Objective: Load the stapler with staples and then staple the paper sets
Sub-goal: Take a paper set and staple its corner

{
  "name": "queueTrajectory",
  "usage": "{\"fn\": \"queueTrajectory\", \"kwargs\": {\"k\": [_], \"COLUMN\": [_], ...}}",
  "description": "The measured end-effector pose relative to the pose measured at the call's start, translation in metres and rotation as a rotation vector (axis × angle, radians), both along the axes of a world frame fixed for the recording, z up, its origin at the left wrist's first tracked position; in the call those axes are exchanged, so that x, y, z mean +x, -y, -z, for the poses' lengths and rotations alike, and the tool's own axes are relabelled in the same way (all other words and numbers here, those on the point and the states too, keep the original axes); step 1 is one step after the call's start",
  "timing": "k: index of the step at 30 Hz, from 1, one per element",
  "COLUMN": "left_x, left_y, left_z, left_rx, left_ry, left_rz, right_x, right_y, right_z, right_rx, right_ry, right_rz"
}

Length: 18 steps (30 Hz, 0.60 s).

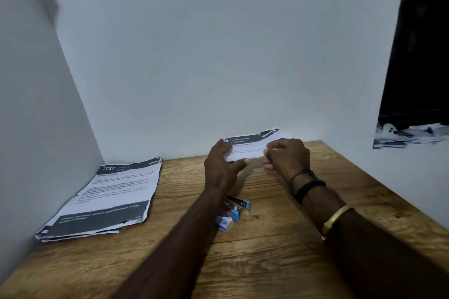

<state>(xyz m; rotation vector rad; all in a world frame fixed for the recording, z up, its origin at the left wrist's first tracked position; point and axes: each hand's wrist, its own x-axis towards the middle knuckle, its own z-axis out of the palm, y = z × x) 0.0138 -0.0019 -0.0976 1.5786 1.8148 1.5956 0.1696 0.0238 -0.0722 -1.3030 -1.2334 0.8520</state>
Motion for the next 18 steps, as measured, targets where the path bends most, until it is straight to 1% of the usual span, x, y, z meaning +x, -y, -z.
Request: {"fn": "queueTrajectory", "kwargs": {"k": [3,5,9,11,15,18], "left_x": [0.027,0.043,0.067,0.075,0.08,0.083], "left_y": [-0.013,-0.021,-0.038,-0.045,-0.055,-0.059], "left_z": [-0.003,-0.006,-0.003,0.0,0.006,0.01], "left_rx": [-0.023,-0.079,-0.205,-0.269,-0.376,-0.41], "left_ry": [-0.117,-0.168,-0.23,-0.327,-0.454,-0.578], "left_rz": [0.036,0.069,0.11,0.124,0.122,0.064], "right_x": [0.024,0.039,0.062,0.069,0.069,0.065], "right_y": [-0.014,-0.025,-0.044,-0.049,-0.054,-0.056], "right_z": [0.005,0.011,0.024,0.027,0.031,0.032], "right_rx": [-0.008,-0.031,-0.089,-0.142,-0.161,-0.145], "right_ry": [0.018,0.082,0.383,0.511,0.694,0.831], "right_rz": [0.079,0.123,0.133,0.141,0.161,0.192]}}
